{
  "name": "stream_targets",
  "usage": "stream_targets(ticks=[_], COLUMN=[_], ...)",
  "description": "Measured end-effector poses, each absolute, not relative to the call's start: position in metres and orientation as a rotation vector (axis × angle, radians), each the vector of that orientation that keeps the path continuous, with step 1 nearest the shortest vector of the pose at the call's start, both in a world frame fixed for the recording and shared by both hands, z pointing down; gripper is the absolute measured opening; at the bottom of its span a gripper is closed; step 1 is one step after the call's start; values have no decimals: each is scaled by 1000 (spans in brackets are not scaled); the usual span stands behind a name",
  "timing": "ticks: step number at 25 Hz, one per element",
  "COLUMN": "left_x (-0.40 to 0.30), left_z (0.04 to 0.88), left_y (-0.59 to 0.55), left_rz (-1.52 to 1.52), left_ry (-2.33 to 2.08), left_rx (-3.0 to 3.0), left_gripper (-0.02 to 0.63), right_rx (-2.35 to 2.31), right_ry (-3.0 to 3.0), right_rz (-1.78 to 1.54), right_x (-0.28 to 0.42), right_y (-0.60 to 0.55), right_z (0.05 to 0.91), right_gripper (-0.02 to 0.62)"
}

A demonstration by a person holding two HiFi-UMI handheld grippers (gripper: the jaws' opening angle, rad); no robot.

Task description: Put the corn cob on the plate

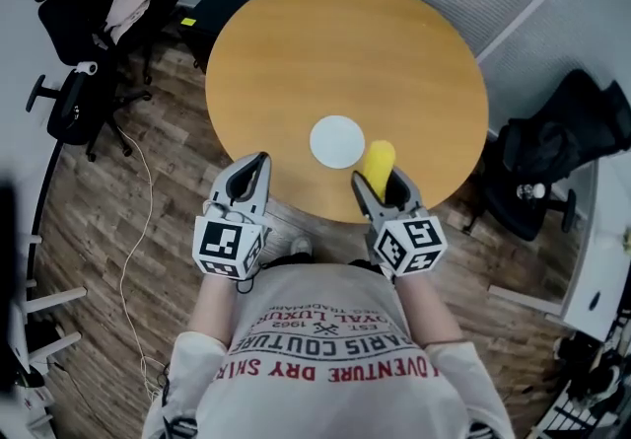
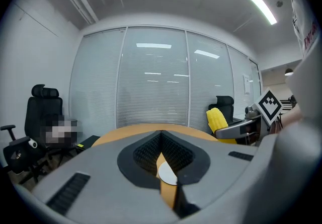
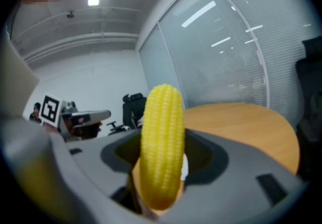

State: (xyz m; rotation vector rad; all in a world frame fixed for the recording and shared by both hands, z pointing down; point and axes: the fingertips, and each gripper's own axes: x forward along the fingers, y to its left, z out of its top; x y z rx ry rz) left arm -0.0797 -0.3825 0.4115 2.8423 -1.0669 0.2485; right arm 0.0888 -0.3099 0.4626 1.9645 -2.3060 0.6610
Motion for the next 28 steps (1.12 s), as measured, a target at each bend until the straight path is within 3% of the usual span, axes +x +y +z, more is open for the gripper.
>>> stream_targets(ticks=[28], left_x=[-29], left_z=[512], left_y=[-462], left_rz=[361], left_ry=[-1029], left_rx=[2663], left_gripper=[32], right_rx=[1404], right_ry=[-2016], right_rz=[982], right_x=[104], right_y=[-421], right_z=[666], right_gripper=[268])
